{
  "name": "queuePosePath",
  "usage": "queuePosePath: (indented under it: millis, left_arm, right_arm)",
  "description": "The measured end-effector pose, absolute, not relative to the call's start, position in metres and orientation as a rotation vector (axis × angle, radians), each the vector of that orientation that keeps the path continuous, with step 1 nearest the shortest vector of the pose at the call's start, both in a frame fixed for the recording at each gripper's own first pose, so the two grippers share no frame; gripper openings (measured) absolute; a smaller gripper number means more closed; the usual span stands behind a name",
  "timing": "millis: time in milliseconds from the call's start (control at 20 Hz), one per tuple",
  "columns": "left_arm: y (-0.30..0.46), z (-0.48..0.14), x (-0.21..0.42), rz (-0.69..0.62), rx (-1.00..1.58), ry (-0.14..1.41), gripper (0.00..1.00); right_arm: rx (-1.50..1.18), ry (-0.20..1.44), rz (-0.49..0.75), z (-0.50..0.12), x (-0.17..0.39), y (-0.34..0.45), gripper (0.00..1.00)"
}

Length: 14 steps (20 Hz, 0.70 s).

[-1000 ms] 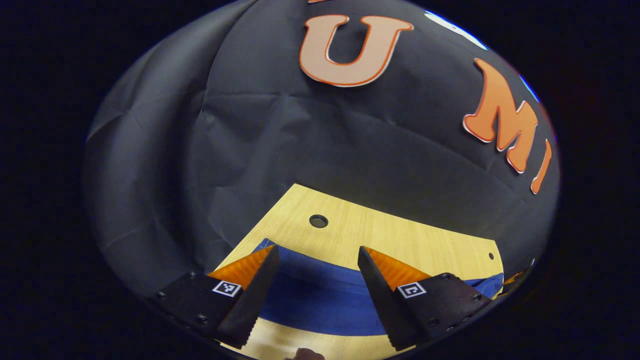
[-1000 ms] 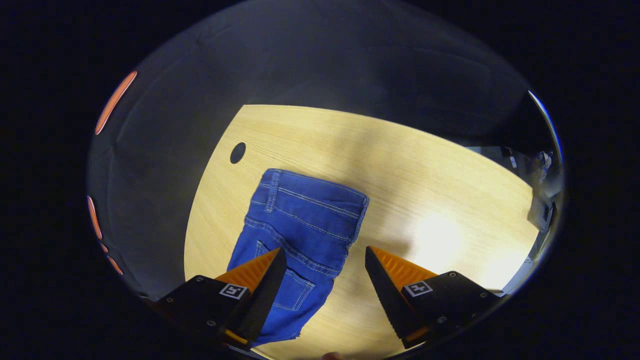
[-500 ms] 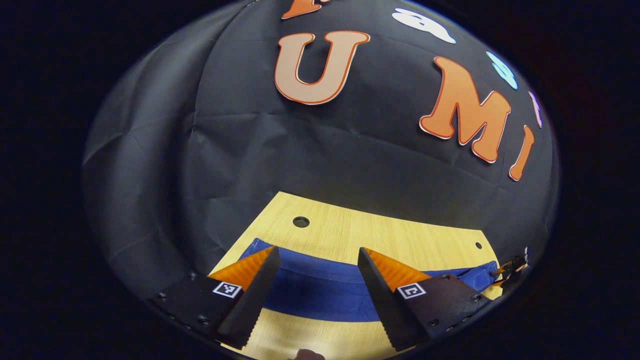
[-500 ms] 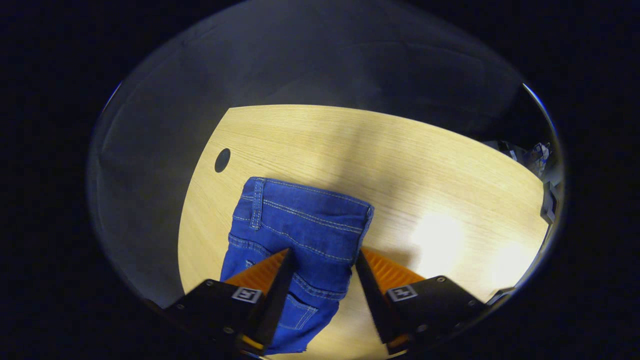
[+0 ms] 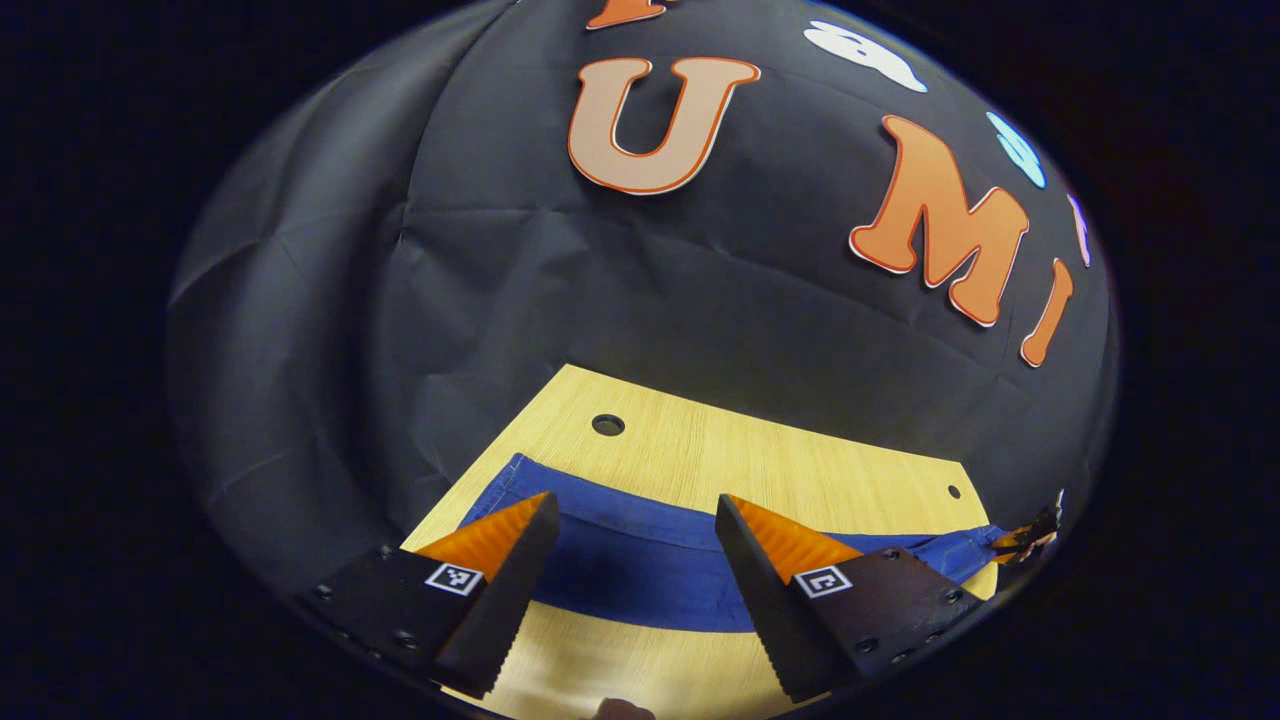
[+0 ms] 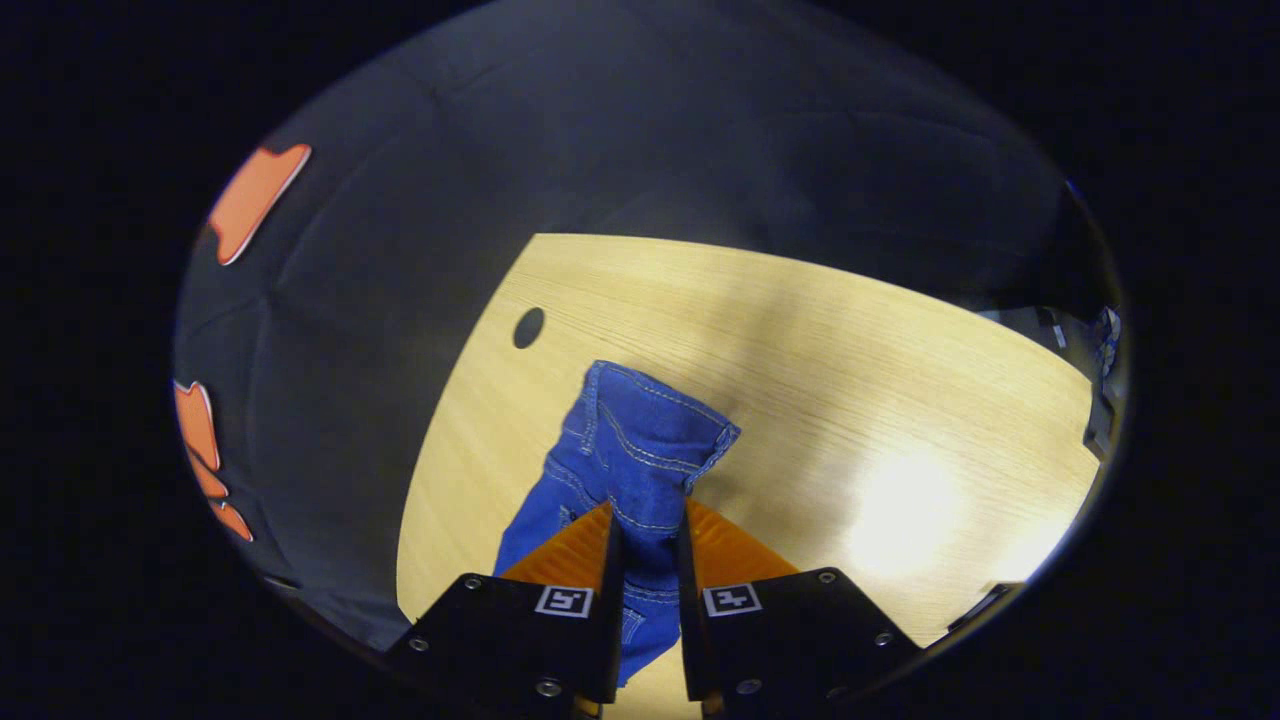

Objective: Grasp the waist and the cuffs of the jeans and fold them to make the two legs overlap; first hold the waist and fold one-third of the jeans toward the cuffs, then hold the cuffs and fold the remaining one-third in the same direction to finish folding.

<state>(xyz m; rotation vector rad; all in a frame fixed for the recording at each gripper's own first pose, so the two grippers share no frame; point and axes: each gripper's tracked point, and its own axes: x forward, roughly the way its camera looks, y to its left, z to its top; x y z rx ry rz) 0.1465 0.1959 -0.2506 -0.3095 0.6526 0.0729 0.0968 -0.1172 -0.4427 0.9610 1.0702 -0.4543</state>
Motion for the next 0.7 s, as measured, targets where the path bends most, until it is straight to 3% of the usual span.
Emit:
queuePosePath:
  millis: [700]
  left_arm:
    - [0.193,-0.252,0.135,0.034,-0.376,0.631,0.97]
  right_arm:
    - [0.598,0.852,-0.054,-0.287,0.127,0.003,0.26]
